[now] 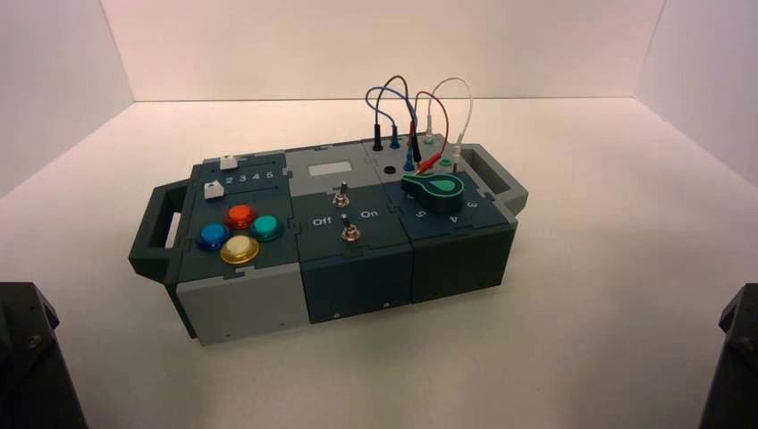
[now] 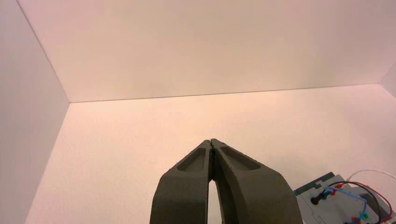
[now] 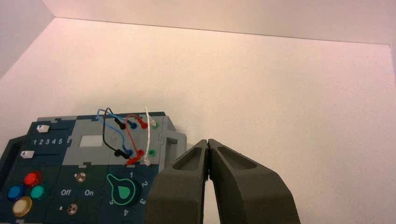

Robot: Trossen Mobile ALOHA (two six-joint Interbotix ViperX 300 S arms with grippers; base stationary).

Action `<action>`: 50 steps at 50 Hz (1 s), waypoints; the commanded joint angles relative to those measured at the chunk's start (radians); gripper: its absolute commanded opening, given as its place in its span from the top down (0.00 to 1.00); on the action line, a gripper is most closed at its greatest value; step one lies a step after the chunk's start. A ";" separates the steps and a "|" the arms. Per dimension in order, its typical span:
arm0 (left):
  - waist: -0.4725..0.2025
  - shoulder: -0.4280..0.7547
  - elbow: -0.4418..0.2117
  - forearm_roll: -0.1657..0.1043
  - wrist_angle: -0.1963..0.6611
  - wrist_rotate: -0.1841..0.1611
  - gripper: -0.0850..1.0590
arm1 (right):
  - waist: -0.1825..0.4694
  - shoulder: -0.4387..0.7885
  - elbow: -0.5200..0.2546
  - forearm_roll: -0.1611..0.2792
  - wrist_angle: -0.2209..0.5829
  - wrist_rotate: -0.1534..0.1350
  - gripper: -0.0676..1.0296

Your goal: Insert the black wire.

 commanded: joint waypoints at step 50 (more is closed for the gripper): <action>-0.124 0.037 -0.008 -0.002 0.074 0.005 0.96 | 0.316 0.103 -0.014 0.026 0.032 0.011 0.85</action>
